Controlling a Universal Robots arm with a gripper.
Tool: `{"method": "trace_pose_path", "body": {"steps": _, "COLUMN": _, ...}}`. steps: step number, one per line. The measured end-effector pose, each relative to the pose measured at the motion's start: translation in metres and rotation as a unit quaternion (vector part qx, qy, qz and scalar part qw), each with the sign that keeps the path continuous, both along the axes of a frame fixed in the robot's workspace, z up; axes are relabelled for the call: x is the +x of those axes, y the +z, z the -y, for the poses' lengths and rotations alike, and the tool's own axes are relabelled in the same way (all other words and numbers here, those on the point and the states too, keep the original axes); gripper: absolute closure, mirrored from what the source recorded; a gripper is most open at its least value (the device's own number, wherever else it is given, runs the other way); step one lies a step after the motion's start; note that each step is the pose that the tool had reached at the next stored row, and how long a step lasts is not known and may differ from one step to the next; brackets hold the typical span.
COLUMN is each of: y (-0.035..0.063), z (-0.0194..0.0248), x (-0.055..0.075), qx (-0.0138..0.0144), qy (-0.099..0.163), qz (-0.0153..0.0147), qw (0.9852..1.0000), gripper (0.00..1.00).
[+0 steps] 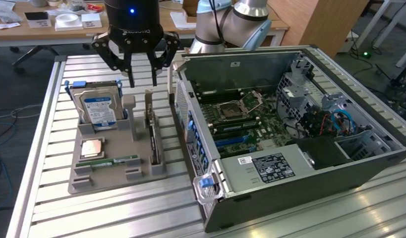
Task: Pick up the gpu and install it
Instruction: 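Pick up the gpu and move the gpu toward the slot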
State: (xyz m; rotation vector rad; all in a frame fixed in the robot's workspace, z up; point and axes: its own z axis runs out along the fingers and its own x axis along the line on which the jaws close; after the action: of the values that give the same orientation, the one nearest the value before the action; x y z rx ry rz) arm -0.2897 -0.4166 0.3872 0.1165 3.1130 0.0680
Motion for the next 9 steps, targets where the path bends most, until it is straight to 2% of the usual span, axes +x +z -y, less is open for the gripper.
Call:
{"method": "trace_pose_path", "body": {"steps": 4, "y": -0.0008, "z": 0.0, "x": 0.0, "qx": 0.0, "qy": 0.0, "qz": 0.0001, "qw": 1.0, "gripper": 0.53}}
{"method": "trace_pose_path", "body": {"steps": 9, "y": -0.0078, "z": 0.0, "x": 0.0, "qx": 0.0, "qy": 0.0, "qz": 0.0, "qw": 1.0, "gripper": 0.53}}
